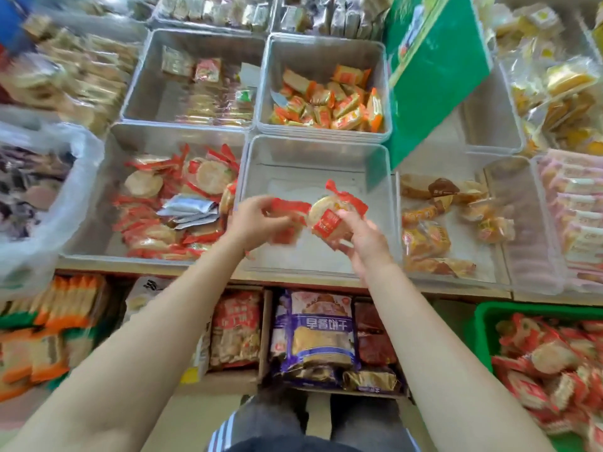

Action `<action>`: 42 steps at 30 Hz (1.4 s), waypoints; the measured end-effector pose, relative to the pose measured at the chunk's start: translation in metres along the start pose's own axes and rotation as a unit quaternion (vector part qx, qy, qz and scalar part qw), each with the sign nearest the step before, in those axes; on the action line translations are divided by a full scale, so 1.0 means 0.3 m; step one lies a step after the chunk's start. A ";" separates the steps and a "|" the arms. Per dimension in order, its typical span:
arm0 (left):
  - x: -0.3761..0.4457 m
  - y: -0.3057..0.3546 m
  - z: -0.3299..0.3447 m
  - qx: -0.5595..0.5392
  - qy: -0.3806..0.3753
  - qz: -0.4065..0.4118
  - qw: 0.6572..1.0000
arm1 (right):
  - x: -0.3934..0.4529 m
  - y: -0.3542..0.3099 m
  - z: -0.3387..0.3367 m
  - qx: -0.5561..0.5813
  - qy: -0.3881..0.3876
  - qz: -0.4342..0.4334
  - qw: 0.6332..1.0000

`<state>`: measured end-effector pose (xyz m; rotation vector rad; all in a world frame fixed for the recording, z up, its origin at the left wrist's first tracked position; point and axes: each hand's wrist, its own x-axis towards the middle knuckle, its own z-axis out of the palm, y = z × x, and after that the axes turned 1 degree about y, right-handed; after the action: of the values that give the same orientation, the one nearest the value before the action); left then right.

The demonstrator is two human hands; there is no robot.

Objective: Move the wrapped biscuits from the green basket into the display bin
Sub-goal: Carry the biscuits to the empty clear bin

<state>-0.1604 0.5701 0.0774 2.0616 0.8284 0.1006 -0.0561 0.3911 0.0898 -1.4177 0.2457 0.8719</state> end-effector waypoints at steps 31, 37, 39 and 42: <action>-0.111 -0.156 -0.066 0.444 -0.158 0.241 0.848 | 0.107 0.152 0.263 -0.609 -0.151 0.038 0.778; -0.112 -0.098 -0.035 0.541 -0.224 0.207 0.784 | 0.094 0.141 0.284 -0.653 -0.162 0.110 0.732; -0.113 -0.075 -0.027 0.523 -0.243 0.202 0.792 | 0.083 0.125 0.287 -0.625 -0.159 0.122 0.755; -0.111 -0.064 -0.015 0.487 -0.242 0.188 0.818 | 0.087 0.116 0.266 -0.622 -0.159 0.110 0.759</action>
<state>-0.1980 0.5610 0.0730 2.9837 0.0915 -0.7639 -0.0883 0.4714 0.0620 -2.4329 -0.5791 1.5868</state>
